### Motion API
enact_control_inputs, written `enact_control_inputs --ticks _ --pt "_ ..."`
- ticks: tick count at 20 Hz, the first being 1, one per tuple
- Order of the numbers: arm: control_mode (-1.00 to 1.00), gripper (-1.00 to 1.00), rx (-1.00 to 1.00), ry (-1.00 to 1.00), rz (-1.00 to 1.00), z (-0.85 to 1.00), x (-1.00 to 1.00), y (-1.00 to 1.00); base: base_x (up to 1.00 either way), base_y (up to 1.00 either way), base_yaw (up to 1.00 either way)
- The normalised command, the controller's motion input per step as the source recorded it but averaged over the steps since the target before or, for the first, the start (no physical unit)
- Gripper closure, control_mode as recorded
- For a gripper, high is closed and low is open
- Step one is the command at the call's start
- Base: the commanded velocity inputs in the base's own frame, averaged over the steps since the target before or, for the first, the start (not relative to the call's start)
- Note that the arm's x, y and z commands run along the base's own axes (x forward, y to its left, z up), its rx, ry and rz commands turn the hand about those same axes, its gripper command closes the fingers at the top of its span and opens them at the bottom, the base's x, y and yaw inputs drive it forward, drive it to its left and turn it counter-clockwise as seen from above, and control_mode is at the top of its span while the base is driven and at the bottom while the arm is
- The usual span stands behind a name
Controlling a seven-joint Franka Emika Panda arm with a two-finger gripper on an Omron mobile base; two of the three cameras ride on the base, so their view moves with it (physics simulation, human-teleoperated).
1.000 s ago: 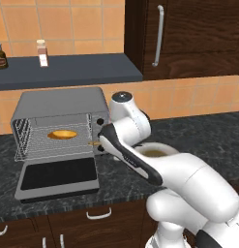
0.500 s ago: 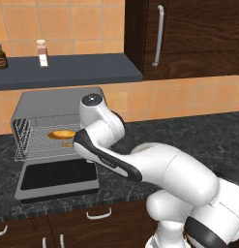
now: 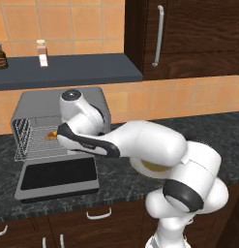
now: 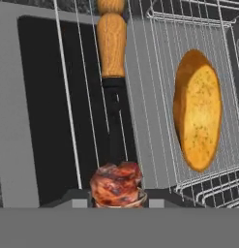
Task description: Pick up the kebab skewer and baguette bread, and place them inside the toaster oven. Close the toaster oven door and start by setting the timer.
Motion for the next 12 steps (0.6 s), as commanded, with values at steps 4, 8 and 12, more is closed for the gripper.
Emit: enact_control_inputs --ticks 4,8,12 --pt "-1.0 1.0 0.0 0.08 0.08 -0.3 0.43 0.36 0.0 0.0 0.0" --pt "-1.0 1.0 -0.02 0.07 0.08 -0.4 0.19 0.39 0.0 0.0 0.0" --pt "-1.0 1.0 -0.02 0.0 0.0 -0.11 0.18 0.07 0.0 0.0 0.0"
